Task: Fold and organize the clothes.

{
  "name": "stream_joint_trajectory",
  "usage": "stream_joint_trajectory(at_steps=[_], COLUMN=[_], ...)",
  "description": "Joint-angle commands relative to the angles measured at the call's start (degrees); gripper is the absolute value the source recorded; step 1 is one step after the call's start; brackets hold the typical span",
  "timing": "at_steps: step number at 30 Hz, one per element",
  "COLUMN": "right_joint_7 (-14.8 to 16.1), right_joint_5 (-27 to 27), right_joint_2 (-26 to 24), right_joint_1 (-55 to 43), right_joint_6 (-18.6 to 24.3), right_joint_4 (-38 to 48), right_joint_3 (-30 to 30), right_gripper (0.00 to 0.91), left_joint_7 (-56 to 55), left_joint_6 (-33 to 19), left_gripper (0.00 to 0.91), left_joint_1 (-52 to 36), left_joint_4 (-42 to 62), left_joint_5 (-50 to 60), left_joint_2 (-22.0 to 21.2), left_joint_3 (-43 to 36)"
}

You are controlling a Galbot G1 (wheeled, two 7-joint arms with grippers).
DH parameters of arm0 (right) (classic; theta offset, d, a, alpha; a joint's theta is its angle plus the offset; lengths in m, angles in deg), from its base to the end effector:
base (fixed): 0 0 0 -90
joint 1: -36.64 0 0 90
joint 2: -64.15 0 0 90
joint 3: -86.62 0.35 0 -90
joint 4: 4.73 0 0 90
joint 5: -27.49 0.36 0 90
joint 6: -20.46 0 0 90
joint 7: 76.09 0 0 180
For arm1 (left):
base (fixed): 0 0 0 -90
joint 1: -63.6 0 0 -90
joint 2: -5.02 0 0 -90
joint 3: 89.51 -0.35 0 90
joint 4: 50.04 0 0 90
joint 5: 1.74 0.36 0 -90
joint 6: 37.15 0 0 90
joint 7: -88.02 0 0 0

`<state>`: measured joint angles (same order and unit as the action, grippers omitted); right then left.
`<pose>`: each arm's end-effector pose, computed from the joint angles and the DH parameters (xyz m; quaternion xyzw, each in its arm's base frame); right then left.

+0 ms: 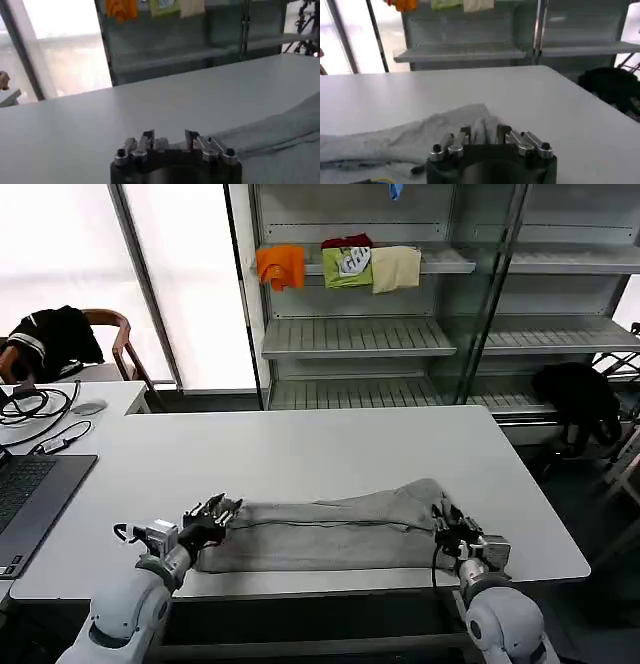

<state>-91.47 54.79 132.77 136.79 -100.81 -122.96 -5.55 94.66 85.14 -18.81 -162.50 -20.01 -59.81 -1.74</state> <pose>0.2817 -0.0543 -0.2249 -0.0072 -0.9894 -0.0130 0.1447 0.3034 0.0786 -0.2400 -0.1325 -0.9737 -0.0632 0.1745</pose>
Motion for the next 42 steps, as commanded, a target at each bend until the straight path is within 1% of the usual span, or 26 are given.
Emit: stream_joint_trajectory(at_steps=[1, 4, 7, 11, 23, 24, 25, 27, 30, 31, 32, 33, 34, 35, 37, 42], right_joint_7=[-0.39, -0.55, -0.53, -0.53, -0.69, -0.69, -0.7, -0.73, -0.7, -0.71, -0.71, -0.69, -0.72, -0.75, -0.76, -0.88], right_joint_5=[5.39, 6.1, 5.96, 5.85, 5.87, 5.87, 5.88, 5.89, 5.89, 5.9, 5.89, 5.91, 5.92, 5.91, 5.95, 6.15], right_joint_2=[-2.88, -4.09, -4.67, -4.36, -4.11, -4.05, -4.01, -3.96, -3.94, -3.93, -3.93, -3.95, -3.96, -3.95, -3.94, -3.93], right_joint_1=[-2.01, -2.37, -1.68, -1.02, -0.89, -0.78, -0.71, -0.56, -0.37, -0.34, -0.33, -0.31, -0.32, -0.34, -0.33, -0.65], right_joint_6=[-1.81, -1.71, -1.21, -0.96, -0.93, -0.89, -0.89, -0.87, -0.81, -0.8, -0.8, -0.81, -0.81, -0.79, -0.8, -0.87], right_joint_4=[-7.04, -6.08, -5.54, -6.0, -6.29, -6.35, -6.4, -6.54, -6.82, -6.86, -6.96, -7.02, -7.04, -7.03, -7.14, -6.96], right_joint_3=[5.65, 6.61, 6.68, 6.43, 6.15, 6.14, 6.15, 6.14, 6.16, 6.18, 6.2, 6.26, 6.26, 6.27, 6.32, 6.47], right_gripper=[0.907, 0.907, 0.907, 0.907, 0.907, 0.907, 0.907, 0.907, 0.907, 0.907, 0.907, 0.907, 0.907, 0.907, 0.907, 0.907], left_joint_7=[-3.22, -3.6, -4.08, -4.14, -3.45, -3.25, -3.14, -2.94, -2.54, -2.36, -2.26, -2.12, -1.92, -1.88, -1.67, -1.22], left_joint_6=[0.76, 0.77, 0.75, 0.77, 0.76, 0.74, 0.73, 0.74, 0.73, 0.72, 0.73, 0.72, 0.71, 0.69, 0.51, -0.02], left_gripper=[0.907, 0.907, 0.907, 0.907, 0.907, 0.897, 0.776, 0.705, 0.685, 0.584, 0.534, 0.343, 0.101, 0.04, 0.02, 0.02], left_joint_1=[0.16, 0.26, 0.49, 1.1, 4.83, 5.38, 5.68, 6.1, 6.31, 6.39, 6.5, 6.7, 6.84, 6.94, 7.13, 7.55], left_joint_4=[-4.25, -2.82, -0.49, 1.43, 1.46, 1.43, 1.44, 1.55, 2.14, 2.4, 2.49, 2.62, 2.7, 2.77, 2.91, 2.83], left_joint_5=[-1.16, -1.71, -2.23, -3.1, -3.59, -3.38, -3.24, -3.2, -3.01, -2.8, -2.79, -2.76, -2.71, -2.7, -2.71, -2.92], left_joint_2=[-3.98, -7.2, -8.87, -9.44, -10.43, -10.53, -10.61, -10.74, -10.7, -10.66, -10.67, -10.65, -10.65, -10.69, -10.72, -10.74], left_joint_3=[3.67, 4.96, 5.52, 5.81, 5.75, 5.66, 5.63, 5.72, 5.92, 5.97, 6.0, 6.08, 6.12, 6.15, 6.19, 6.36])
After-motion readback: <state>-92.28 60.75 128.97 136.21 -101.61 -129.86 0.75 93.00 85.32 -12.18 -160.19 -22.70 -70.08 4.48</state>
